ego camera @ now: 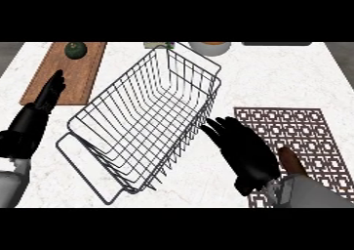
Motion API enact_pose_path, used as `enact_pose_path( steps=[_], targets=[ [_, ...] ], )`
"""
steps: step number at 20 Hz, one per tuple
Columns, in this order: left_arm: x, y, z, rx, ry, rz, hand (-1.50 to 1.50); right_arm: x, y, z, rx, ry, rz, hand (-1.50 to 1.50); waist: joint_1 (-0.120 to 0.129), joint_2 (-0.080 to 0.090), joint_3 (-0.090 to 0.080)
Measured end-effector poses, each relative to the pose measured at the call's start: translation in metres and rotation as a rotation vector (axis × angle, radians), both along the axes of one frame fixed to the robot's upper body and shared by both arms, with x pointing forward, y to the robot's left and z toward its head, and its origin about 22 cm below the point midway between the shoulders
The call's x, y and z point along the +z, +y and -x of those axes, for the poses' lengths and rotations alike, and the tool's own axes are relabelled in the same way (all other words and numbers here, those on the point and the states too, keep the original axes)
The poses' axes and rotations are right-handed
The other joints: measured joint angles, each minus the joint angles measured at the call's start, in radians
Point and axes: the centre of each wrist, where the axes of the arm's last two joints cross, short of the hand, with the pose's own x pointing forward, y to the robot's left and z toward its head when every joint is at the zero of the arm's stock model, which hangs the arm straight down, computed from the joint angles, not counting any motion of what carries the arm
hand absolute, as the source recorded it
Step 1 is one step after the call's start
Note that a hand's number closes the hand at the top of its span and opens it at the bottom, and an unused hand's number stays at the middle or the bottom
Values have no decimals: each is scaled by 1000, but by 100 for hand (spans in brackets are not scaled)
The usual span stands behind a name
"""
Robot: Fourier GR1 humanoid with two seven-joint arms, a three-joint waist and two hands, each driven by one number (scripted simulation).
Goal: Pick the sweet potato from the placemat and place it in the basket
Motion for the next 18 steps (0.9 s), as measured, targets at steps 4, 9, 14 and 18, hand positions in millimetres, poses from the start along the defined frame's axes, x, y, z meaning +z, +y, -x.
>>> enact_pose_path(
  steps=[4,9,14,18],
  targets=[
    [0,-5,-1,-7,-3,5,0,15,14,0,-10,91,277,-150,6,4,1],
    [3,-5,0,-1,-5,6,0,41,33,-4,-6,211,450,-150,1,9,6],
    [5,-8,0,-7,-12,11,0,56,39,-17,-7,287,496,-150,-3,14,9],
    [10,-5,-1,-1,-17,10,0,61,33,-25,-25,328,509,-150,-5,16,11]
  ],
)
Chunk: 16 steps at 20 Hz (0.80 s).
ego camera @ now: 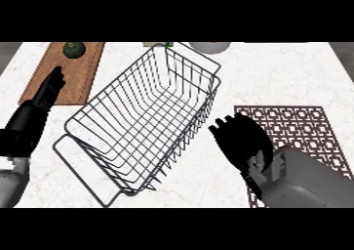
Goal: Pick the sweet potato from the placemat and place it in the basket
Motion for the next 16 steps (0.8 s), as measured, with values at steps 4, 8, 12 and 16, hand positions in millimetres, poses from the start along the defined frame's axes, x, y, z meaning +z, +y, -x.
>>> enact_pose_path(
  steps=[4,8,12,16],
  targets=[
    [3,-1,2,-2,-1,4,0,-2,-9,-2,-13,30,39,-150,1,2,1],
    [3,-5,3,-5,1,10,0,-13,-17,-2,-27,51,117,-150,2,3,2],
    [4,-5,2,-8,4,7,0,-27,-27,-3,-56,76,190,-150,3,5,2],
    [4,-8,6,-13,-1,3,0,-41,-38,2,-80,79,259,-150,6,6,3]
  ],
)
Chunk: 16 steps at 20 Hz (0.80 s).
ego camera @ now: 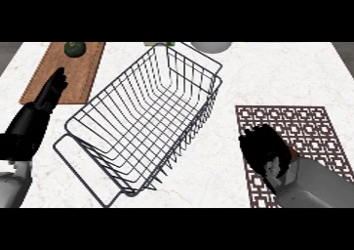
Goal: Pick the sweet potato from the placemat and place it in the basket
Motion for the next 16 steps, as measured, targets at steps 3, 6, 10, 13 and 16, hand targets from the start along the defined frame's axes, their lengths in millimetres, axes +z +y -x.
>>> enact_pose_path(
  steps=[3,6,10,13,16],
  targets=[
    [-5,1,2,-1,1,-1,0,-7,-9,3,-16,-3,36,-150,1,1,0],
    [-3,1,-1,1,-3,-2,0,-5,-17,1,-27,-21,63,-150,2,1,0],
    [-2,6,-5,-1,-3,5,0,-14,-29,10,-28,-36,103,-150,2,2,0],
    [-5,3,-3,0,-7,4,0,-22,-31,12,-18,-41,92,-150,4,2,1],
    [-9,5,-7,1,-2,6,0,-33,-36,9,-12,-53,82,-150,4,3,1]
  ],
)
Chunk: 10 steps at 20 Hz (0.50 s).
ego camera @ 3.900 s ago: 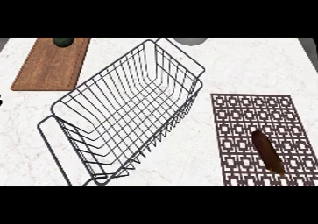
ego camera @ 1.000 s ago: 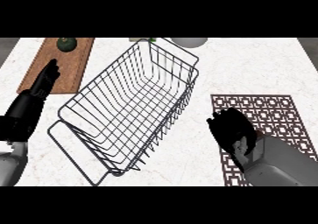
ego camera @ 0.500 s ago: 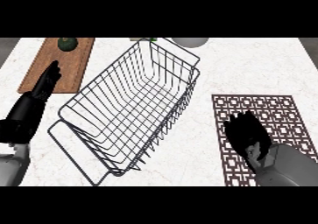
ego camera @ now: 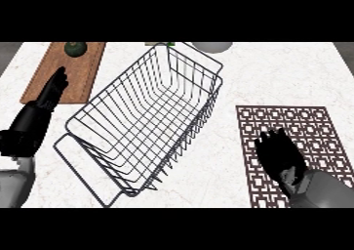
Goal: Pick the sweet potato from the placemat and place it in the basket
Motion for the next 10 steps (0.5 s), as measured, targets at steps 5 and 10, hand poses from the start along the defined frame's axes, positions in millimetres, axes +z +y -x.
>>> enact_pose_path(
  steps=[5,10],
  targets=[
    [2,-1,-3,3,1,-3,0,-11,-3,1,-2,-20,-33,-150,-1,-1,0],
    [1,3,3,1,6,-1,0,-11,-17,-3,-11,-23,-58,-150,-1,-1,0]
  ],
)
